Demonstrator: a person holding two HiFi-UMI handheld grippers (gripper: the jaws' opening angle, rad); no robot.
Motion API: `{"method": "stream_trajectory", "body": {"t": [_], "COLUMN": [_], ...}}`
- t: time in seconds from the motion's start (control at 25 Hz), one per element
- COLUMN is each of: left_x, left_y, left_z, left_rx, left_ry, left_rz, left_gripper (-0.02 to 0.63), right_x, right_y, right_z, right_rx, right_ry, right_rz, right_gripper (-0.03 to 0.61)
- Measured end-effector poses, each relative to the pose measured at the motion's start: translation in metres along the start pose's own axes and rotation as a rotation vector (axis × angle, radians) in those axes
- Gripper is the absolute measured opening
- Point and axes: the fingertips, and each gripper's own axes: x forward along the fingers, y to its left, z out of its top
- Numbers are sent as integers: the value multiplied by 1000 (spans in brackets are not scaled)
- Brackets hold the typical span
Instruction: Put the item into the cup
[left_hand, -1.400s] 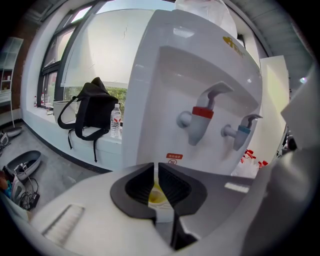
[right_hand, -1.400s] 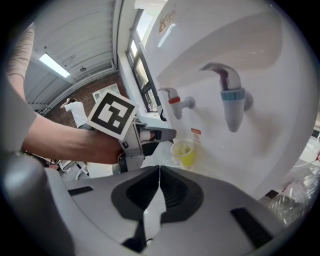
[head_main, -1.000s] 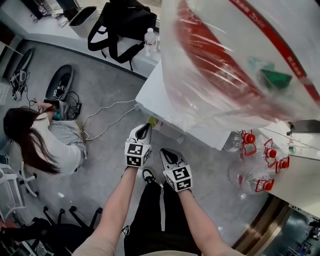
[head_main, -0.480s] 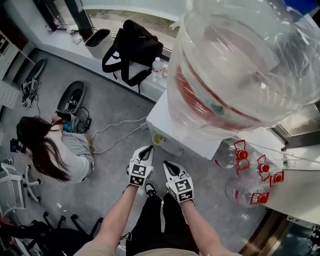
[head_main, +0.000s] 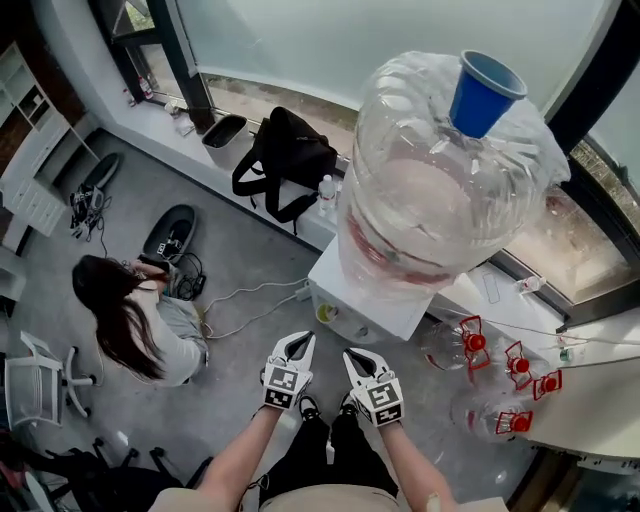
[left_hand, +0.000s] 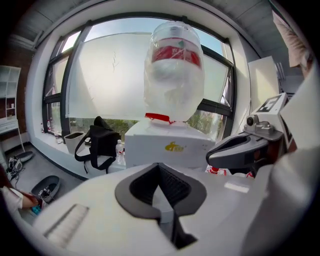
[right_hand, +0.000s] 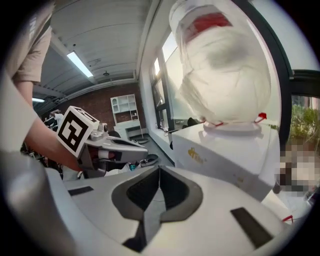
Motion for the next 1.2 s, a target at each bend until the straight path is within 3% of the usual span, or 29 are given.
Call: {"method": "stream_trajectory", "body": {"t": [0.28, 0.48, 0.6, 0.76, 1.2], "left_x": [-38, -71, -86, -109, -176], "left_y": [-25, -41, -51, -56, -44], "left_z": [49, 84, 111, 145, 233], "left_rx": [-30, -23, 24, 66, 77], "left_ry": [-35, -84, -132, -197, -367], "left_rz": [0, -1, 14, 49, 134], "left_gripper": [8, 8, 8, 8, 8], "right_x": [-38, -64, -83, -111, -156], "right_y": [7, 34, 38, 41, 40], "right_z": [59, 99, 128, 169, 254], "right_rx": [-17, -179, -174, -197, -250], "right_ry": [-59, -101, -150, -233, -415], "right_rz": [10, 38, 53, 27, -37], "right_gripper": [12, 11, 11, 11, 12]}}
